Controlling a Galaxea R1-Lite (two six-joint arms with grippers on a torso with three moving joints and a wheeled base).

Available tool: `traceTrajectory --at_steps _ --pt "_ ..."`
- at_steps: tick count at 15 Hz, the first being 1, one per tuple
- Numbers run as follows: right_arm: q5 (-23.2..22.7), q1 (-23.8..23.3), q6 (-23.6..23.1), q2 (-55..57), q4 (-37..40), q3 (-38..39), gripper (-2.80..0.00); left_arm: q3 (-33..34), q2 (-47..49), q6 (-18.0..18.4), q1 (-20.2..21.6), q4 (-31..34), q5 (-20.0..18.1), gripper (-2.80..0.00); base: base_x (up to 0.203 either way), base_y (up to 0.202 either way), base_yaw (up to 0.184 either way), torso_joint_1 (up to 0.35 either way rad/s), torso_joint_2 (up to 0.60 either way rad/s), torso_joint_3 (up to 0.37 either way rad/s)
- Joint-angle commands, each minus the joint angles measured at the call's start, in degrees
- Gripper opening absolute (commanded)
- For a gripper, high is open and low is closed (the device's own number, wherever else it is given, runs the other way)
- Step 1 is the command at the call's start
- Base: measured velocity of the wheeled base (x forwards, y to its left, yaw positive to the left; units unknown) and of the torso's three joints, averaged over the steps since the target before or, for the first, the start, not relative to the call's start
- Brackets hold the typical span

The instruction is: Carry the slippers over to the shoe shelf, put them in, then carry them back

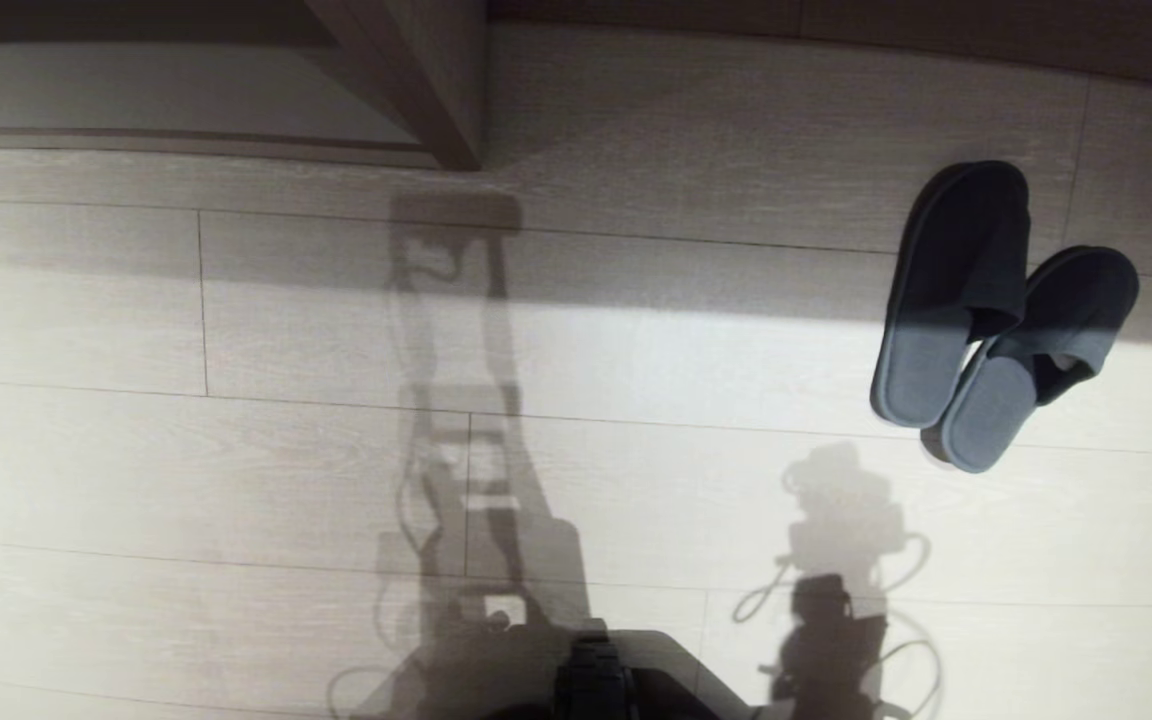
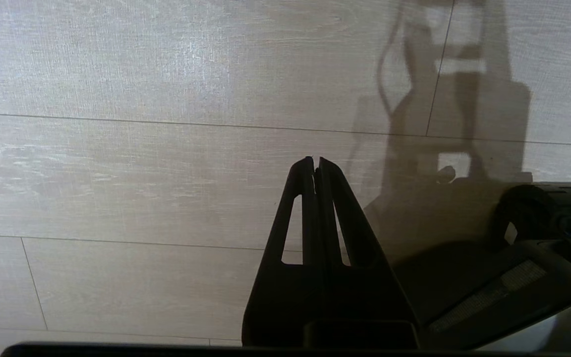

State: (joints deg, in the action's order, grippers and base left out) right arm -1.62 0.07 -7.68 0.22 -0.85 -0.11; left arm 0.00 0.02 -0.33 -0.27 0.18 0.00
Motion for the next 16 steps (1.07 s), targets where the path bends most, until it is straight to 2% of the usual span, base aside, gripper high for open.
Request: traceTrajectory --at_steps 1,5,9,13,16 --pt "0.05 0.01 0.83 -0.28 1.89 -0.01 -2.80 0.09 -0.11 0.07 0.00 -0.01 0.00 -2.80 0.000 0.000 0.000 0.000 0.00 0.000" --pt "0.04 0.01 0.88 -0.22 0.90 0.20 -2.80 0.09 -0.02 -0.11 0.00 -0.01 0.00 -2.80 0.000 0.000 0.000 0.000 0.00 0.037" --pt "0.22 0.01 1.35 -0.22 1.02 0.20 -2.80 0.09 -0.02 -0.20 0.00 -0.01 0.00 -2.80 0.000 0.000 0.000 0.000 0.00 0.192" --pt "0.30 0.01 4.25 -0.39 1.11 0.20 -2.80 0.09 -0.02 -0.20 0.00 -0.01 0.09 -2.80 0.000 0.000 0.000 -0.002 0.00 0.199" --pt "0.48 0.01 3.95 -0.28 1.20 0.14 -2.80 0.03 -0.02 -0.20 0.00 -0.01 0.00 -2.80 0.000 0.000 0.000 -0.001 0.00 0.201"
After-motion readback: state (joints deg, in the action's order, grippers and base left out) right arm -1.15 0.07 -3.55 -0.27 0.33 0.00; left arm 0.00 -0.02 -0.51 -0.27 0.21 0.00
